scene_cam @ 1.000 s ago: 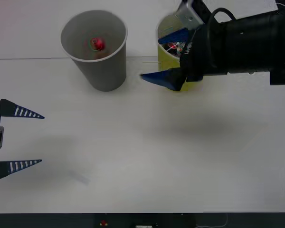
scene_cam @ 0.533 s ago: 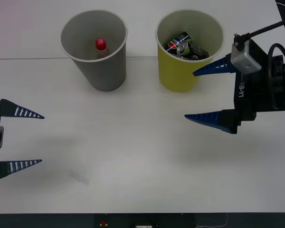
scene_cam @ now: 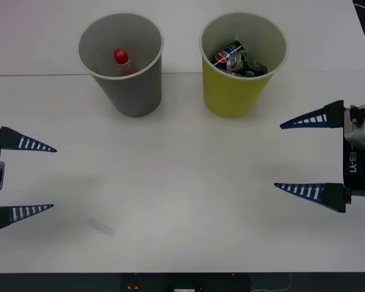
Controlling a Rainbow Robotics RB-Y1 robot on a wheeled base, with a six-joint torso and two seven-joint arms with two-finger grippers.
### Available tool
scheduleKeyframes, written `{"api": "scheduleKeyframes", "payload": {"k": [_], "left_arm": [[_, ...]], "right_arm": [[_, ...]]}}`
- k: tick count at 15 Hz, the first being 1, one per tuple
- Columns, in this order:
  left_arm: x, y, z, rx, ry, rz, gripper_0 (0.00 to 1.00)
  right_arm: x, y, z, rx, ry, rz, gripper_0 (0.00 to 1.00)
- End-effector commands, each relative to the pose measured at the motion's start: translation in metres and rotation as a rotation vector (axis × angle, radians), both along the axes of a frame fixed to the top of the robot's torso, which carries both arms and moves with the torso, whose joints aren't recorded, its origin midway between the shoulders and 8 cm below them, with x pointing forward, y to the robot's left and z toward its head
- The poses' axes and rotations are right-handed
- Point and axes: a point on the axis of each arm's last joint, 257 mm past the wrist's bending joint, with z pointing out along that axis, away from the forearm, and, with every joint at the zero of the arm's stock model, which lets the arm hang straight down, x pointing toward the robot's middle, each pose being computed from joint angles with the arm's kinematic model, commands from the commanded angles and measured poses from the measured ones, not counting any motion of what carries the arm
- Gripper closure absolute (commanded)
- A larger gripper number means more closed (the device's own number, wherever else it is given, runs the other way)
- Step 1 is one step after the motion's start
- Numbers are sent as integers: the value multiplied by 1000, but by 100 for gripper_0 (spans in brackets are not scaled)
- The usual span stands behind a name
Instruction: Put the can into the green bin and the plastic bottle into the gray bin
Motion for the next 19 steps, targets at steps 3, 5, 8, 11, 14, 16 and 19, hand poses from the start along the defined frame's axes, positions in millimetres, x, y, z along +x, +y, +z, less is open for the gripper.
{"api": "scheduleKeyframes", "payload": {"k": [3,5,8,11,14,16,19], "left_arm": [[0,0,0,0,0,0,0],[0,0,0,0,0,0,0],[0,0,0,0,0,0,0],[0,0,0,0,0,0,0],[0,0,0,0,0,0,0],[0,0,0,0,0,0,0],[0,0,0,0,0,0,0]], "right_arm": [[-14,-30,-22,-37,-41,-18,0],[-16,-39,-30,-42,-57,-39,0],[-21,-43,-40,-39,-37,-59,0],[-23,-45,-46,-45,-21,-65,0],[-25,-44,-49,-61,-11,-52,0],[-25,-46,-50,-67,-6,-55,0],[-25,-46,-50,-67,-6,-55,0]]}}
